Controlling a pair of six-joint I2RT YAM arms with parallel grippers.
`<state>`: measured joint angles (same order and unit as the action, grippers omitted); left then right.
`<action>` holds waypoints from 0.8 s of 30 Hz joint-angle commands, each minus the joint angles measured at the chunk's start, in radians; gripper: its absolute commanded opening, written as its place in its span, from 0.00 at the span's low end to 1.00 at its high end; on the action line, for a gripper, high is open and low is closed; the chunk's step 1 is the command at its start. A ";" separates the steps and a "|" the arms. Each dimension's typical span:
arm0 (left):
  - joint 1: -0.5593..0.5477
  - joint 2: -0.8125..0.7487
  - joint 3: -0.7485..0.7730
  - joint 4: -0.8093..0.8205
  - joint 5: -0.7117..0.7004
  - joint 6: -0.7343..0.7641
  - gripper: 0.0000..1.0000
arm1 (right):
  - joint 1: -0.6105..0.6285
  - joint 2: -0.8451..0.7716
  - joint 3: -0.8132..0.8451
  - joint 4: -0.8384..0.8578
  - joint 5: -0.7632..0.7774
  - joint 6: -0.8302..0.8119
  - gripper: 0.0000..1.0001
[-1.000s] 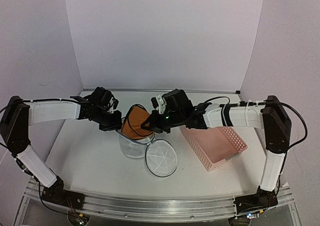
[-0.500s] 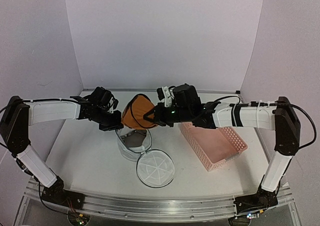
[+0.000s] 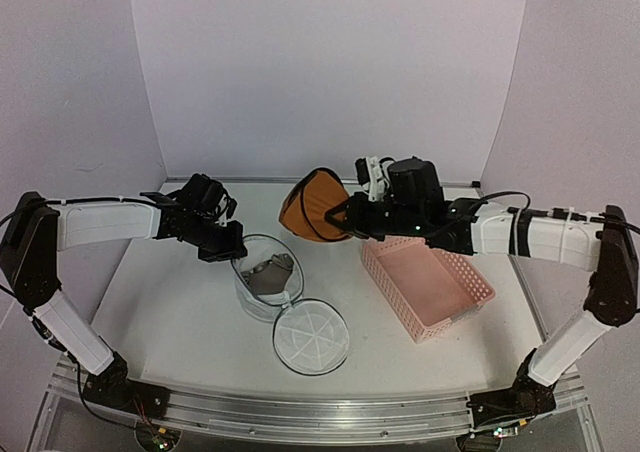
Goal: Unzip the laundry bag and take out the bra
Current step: Place the bra in the bin.
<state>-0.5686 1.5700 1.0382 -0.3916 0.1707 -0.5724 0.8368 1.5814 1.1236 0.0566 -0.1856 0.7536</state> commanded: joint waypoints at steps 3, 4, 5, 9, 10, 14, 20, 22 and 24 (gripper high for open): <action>-0.002 -0.029 0.022 0.022 -0.008 0.021 0.00 | -0.014 -0.215 -0.056 -0.130 0.215 -0.122 0.00; -0.002 -0.027 0.023 0.021 -0.008 0.022 0.00 | -0.020 -0.241 -0.070 -0.153 0.241 -0.133 0.00; -0.001 -0.025 0.025 0.022 -0.007 0.023 0.00 | -0.027 -0.266 -0.086 -0.175 0.264 -0.140 0.00; -0.001 -0.020 0.031 0.021 -0.007 0.029 0.00 | -0.058 -0.363 -0.151 -0.248 0.335 -0.159 0.00; -0.001 -0.016 0.033 0.021 -0.007 0.031 0.00 | -0.069 -0.383 -0.167 -0.266 0.351 -0.161 0.00; -0.001 -0.010 0.043 0.019 -0.009 0.038 0.00 | -0.102 -0.450 -0.225 -0.341 0.382 -0.167 0.00; -0.002 0.001 0.050 0.018 0.002 0.036 0.00 | -0.180 -0.487 -0.318 -0.411 0.361 -0.160 0.00; -0.002 0.005 0.049 0.019 0.003 0.035 0.00 | -0.203 -0.483 -0.346 -0.414 0.337 -0.149 0.00; -0.002 0.007 0.047 0.019 0.003 0.032 0.00 | -0.227 -0.474 -0.370 -0.414 0.316 -0.138 0.00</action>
<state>-0.5686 1.5726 1.0409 -0.3916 0.1722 -0.5499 0.6491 1.1164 0.7895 -0.3489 0.1551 0.6022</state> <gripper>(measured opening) 0.022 0.047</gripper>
